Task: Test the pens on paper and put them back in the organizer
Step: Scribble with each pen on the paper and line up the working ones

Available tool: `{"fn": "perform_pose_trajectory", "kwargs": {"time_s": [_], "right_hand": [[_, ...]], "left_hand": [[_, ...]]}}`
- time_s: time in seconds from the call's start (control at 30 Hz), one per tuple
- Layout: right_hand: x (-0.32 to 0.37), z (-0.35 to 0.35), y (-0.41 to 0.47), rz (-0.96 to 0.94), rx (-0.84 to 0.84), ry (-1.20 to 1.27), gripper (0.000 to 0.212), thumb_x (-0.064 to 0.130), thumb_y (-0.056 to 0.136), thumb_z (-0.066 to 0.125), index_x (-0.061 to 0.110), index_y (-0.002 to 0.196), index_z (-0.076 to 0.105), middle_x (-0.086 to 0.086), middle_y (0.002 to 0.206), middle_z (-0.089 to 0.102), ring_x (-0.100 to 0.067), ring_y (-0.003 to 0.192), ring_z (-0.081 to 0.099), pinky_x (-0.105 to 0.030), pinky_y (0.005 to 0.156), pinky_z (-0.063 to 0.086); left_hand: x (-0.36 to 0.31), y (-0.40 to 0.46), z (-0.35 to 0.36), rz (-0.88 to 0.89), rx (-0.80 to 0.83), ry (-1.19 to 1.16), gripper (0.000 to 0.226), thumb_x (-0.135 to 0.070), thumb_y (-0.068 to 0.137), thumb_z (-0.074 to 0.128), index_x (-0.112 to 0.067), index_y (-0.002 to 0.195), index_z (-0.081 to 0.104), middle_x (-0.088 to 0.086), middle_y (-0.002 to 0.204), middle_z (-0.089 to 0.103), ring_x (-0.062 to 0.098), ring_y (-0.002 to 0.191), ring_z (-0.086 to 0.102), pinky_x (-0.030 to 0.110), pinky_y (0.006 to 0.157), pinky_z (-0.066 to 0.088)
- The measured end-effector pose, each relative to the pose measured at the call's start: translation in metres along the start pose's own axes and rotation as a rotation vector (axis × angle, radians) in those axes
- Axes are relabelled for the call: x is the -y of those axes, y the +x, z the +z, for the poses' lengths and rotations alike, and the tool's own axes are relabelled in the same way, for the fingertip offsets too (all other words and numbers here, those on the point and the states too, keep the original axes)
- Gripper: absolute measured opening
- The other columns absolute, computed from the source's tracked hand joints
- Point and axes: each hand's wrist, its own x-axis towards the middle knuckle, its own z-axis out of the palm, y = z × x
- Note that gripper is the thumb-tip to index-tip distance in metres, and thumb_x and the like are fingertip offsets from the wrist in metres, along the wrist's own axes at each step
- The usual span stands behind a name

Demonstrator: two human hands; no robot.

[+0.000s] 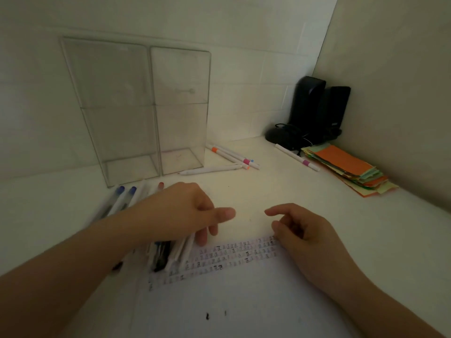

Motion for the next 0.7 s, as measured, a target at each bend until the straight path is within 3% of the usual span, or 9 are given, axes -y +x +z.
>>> {"fn": "perform_pose_trajectory", "kwargs": {"time_s": [0.13, 0.23, 0.27, 0.33, 0.43, 0.53, 0.7], "right_hand": [[-0.002, 0.000, 0.001, 0.018, -0.004, 0.046, 0.026, 0.014, 0.090, 0.053, 0.039, 0.088, 0.061, 0.002, 0.065, 0.058, 0.000, 0.057, 0.049, -0.012, 0.056, 0.041], [-0.003, -0.001, 0.001, 0.013, -0.010, 0.073, 0.026, 0.014, 0.089, 0.053, 0.038, 0.087, 0.061, -0.002, 0.068, 0.059, -0.002, 0.056, 0.048, -0.014, 0.057, 0.040], [-0.003, -0.001, 0.001, 0.014, -0.010, 0.083, 0.026, 0.014, 0.089, 0.053, 0.039, 0.087, 0.061, -0.003, 0.068, 0.059, -0.002, 0.056, 0.047, -0.014, 0.057, 0.040], [-0.004, -0.001, 0.002, 0.018, -0.004, 0.097, 0.025, 0.015, 0.090, 0.053, 0.039, 0.088, 0.061, -0.002, 0.068, 0.059, -0.002, 0.056, 0.048, -0.013, 0.057, 0.041], [-0.005, -0.001, 0.002, 0.014, -0.014, 0.129, 0.025, 0.015, 0.089, 0.053, 0.038, 0.088, 0.062, -0.003, 0.068, 0.059, -0.003, 0.055, 0.047, -0.015, 0.056, 0.040], [-0.007, 0.000, 0.002, 0.020, -0.014, 0.145, 0.024, 0.015, 0.089, 0.054, 0.037, 0.089, 0.063, 0.000, 0.066, 0.058, -0.003, 0.055, 0.047, -0.015, 0.056, 0.040], [-0.007, -0.001, 0.002, 0.034, -0.006, 0.166, 0.024, 0.016, 0.089, 0.053, 0.038, 0.088, 0.062, 0.000, 0.066, 0.058, -0.003, 0.055, 0.047, -0.014, 0.056, 0.041]], "left_hand": [[0.006, 0.006, -0.002, 0.015, -0.069, -0.183, 0.032, -0.048, 0.083, 0.050, -0.026, 0.074, 0.071, -0.013, 0.071, 0.073, 0.004, 0.076, 0.065, 0.014, 0.075, 0.043], [0.006, 0.017, 0.003, 0.093, -0.224, -0.165, 0.014, -0.029, 0.088, 0.056, -0.028, 0.080, 0.068, -0.013, 0.076, 0.071, -0.007, 0.048, 0.051, 0.006, 0.052, 0.037], [0.006, 0.023, 0.004, 0.115, -0.280, -0.112, 0.011, -0.028, 0.087, 0.056, -0.030, 0.083, 0.066, -0.016, 0.081, 0.068, -0.007, 0.051, 0.050, 0.006, 0.053, 0.037], [0.007, 0.037, 0.006, 0.152, -0.339, 0.052, 0.012, -0.028, 0.088, 0.055, -0.031, 0.097, 0.062, -0.013, 0.100, 0.064, -0.004, 0.074, 0.054, 0.010, 0.067, 0.040], [0.013, 0.070, 0.008, 0.164, -0.327, 0.404, 0.033, -0.023, 0.093, 0.046, -0.017, 0.125, 0.048, 0.004, 0.127, 0.052, 0.020, 0.111, 0.045, 0.029, 0.094, 0.036], [0.015, 0.094, 0.008, 0.096, -0.323, 0.654, 0.038, -0.012, 0.091, 0.040, -0.009, 0.128, 0.042, 0.011, 0.125, 0.053, 0.027, 0.111, 0.047, 0.039, 0.093, 0.040], [0.008, 0.104, 0.009, 0.035, -0.292, 0.830, 0.032, -0.003, 0.087, 0.038, -0.009, 0.116, 0.050, 0.011, 0.116, 0.053, 0.027, 0.108, 0.051, 0.037, 0.085, 0.043]]}}
